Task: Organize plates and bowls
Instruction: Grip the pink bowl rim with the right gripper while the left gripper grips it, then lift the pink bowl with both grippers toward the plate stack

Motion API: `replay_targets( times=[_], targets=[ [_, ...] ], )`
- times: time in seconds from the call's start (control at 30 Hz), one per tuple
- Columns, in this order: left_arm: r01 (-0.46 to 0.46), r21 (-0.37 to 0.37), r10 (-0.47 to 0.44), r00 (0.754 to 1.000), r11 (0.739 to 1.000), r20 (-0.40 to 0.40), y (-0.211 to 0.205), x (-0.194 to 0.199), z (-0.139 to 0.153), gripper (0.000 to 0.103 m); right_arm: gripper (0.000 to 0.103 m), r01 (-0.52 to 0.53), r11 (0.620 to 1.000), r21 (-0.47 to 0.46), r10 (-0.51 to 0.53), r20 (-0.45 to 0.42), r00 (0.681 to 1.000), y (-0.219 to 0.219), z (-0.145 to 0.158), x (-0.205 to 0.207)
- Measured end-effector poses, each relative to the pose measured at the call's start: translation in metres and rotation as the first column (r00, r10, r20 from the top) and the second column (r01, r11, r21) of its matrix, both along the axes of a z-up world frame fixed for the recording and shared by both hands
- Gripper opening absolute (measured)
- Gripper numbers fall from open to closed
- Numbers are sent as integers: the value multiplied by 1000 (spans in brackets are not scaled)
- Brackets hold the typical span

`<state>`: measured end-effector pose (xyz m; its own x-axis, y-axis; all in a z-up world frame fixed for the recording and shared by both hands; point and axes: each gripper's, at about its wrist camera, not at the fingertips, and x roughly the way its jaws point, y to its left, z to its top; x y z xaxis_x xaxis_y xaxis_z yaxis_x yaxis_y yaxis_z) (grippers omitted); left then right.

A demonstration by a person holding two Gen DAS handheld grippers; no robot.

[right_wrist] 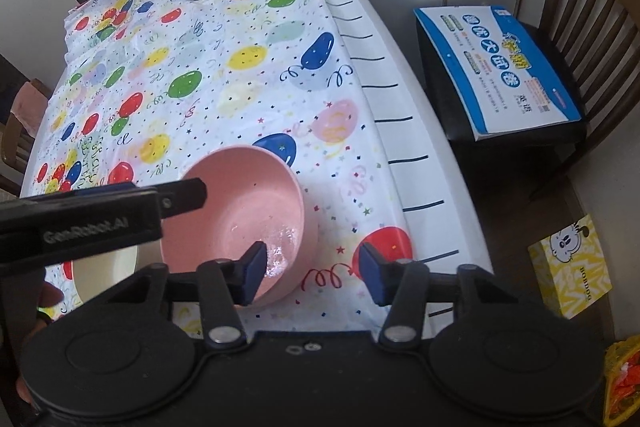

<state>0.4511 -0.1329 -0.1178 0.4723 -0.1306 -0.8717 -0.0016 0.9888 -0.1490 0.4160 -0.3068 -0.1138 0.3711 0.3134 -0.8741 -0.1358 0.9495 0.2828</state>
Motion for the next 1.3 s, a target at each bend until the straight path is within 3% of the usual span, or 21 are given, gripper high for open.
replay_targets(
  times=[0.07, 0.37, 0.57, 0.9, 1.3],
  targets=[
    [8, 0, -8, 1000, 1000, -9, -2, 1, -2, 39, 41, 1, 1000, -3, -1, -5, 1000, 1, -1, 1],
    [-18, 24, 19, 998, 1000, -60, -2, 1, -15, 16, 19, 1, 1000, -7, -1, -15, 1000, 8, -6, 5],
    [-16, 29, 18, 998, 999, -64, -1, -3, -17, 9, 11, -6, 1000, -19, 6, -12, 1000, 13, -4, 4],
    [-10, 23, 12, 996, 1000, -83, -4, -16, -11, 8, 9, -10, 997, -72, 10, -10, 1000, 17, 1, -2],
    [12, 8, -11, 998, 1000, -69, 2, -54, 17, 8, 8, -15, 996, -90, 16, 8, 1000, 19, 26, -29]
  ],
)
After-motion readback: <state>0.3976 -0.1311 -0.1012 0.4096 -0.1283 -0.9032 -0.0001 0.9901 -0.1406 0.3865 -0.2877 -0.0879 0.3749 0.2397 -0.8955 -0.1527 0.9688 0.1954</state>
